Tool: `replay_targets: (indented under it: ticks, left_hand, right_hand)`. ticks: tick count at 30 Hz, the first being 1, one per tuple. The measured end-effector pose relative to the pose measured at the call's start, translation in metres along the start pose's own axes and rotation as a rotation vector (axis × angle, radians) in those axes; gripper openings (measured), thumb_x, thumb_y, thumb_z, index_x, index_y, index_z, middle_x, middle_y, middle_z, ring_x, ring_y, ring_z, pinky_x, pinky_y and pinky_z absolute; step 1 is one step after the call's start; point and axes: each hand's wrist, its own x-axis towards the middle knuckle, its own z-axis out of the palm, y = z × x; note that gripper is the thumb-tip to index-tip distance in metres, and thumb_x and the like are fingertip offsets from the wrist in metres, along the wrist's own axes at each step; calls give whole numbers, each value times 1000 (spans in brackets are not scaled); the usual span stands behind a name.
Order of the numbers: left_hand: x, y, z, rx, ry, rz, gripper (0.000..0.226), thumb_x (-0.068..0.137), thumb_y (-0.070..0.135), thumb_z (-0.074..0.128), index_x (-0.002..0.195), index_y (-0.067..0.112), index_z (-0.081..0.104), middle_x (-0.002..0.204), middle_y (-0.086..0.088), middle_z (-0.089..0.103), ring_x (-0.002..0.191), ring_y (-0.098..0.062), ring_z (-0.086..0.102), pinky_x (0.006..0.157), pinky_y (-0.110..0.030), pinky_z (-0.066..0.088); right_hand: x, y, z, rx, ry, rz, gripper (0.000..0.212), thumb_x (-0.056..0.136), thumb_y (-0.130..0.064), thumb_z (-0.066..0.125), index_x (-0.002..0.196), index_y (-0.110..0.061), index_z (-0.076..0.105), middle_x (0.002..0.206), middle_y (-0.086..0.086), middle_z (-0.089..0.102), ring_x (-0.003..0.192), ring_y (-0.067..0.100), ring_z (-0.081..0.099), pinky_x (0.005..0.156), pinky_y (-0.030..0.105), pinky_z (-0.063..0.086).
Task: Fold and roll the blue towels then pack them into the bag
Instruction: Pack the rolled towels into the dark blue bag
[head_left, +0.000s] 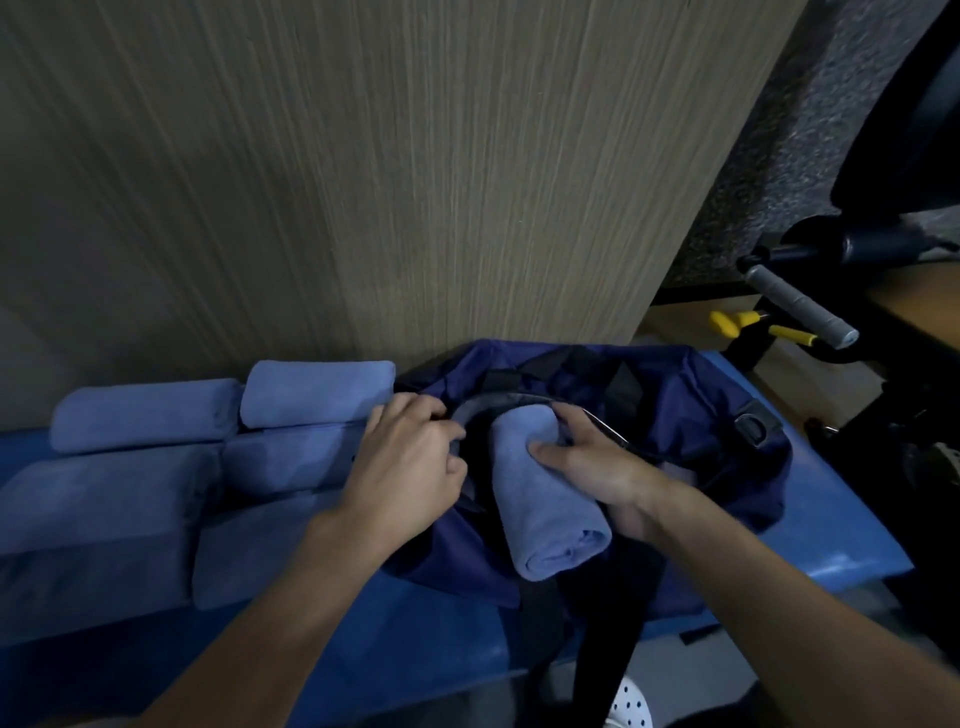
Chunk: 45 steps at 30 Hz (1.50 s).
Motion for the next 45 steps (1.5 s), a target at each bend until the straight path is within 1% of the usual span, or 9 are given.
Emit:
replay_targets:
  ticks: [7,15,18,21,25,30,34,41,45]
  left_hand:
    - [0,8,-14,-27,-105,-33,73,81,25,58,149,27,33,155,13,24,142,-7,21,105,-43,28]
    - [-1,8,-21,-260,-75,3,85,75,16,58,152,24,21,158,14,9,143,-11,21,110,-50,34]
    - [-1,3,-18,-367,-74,42,87,74,14,57,152,24,21,158,17,9,142,-8,24,111,-37,36]
    - [0,-1,-19,-490,-64,22,89,76,8,61,154,23,20,155,23,9,138,5,24,107,-8,26]
    - [1,-8,-12,-624,-48,-15,88,77,11,68,154,19,25,153,22,17,137,11,25,109,-10,28]
    - [1,-10,-8,-637,-51,-24,90,78,8,68,154,20,21,150,26,14,128,28,13,98,5,18]
    - [2,-12,-10,-616,-70,-31,93,78,6,65,155,24,15,147,32,7,123,34,8,95,7,16]
    - [0,-9,-8,-606,-111,-47,92,79,7,63,156,26,14,143,39,3,121,35,5,95,8,15]
    - [1,-10,-11,-624,-107,-47,93,80,6,63,156,26,14,144,37,4,122,34,7,94,8,16]
  right_hand:
    - [-3,8,5,44,-40,-46,51,95,-15,57,138,-38,42,122,-9,58,105,8,60,83,22,52]
    - [4,-4,-8,245,-300,2,68,79,-9,72,130,-45,45,120,-2,67,109,20,66,89,35,54]
    - [11,-6,-6,205,-246,-43,78,77,-4,74,136,-43,40,126,-2,61,109,17,65,87,32,54]
    - [24,-9,4,323,-35,-196,60,79,0,72,129,-29,54,122,4,63,102,19,67,77,31,56]
    - [34,0,14,249,-19,-146,48,83,-2,69,124,-25,59,122,11,64,100,24,67,78,33,56]
    - [35,-11,5,137,-391,14,61,82,-2,70,134,-28,51,124,7,65,111,22,64,93,33,53]
    - [44,-5,26,116,-71,-173,77,76,-3,77,141,-28,45,127,0,60,114,14,61,97,29,51]
    - [50,7,20,-316,-183,-131,82,82,-38,73,149,-36,27,142,-10,45,126,6,48,110,28,39]
    - [49,6,27,-70,-89,-159,73,80,-23,77,142,-32,40,132,-4,56,118,9,56,104,32,46]
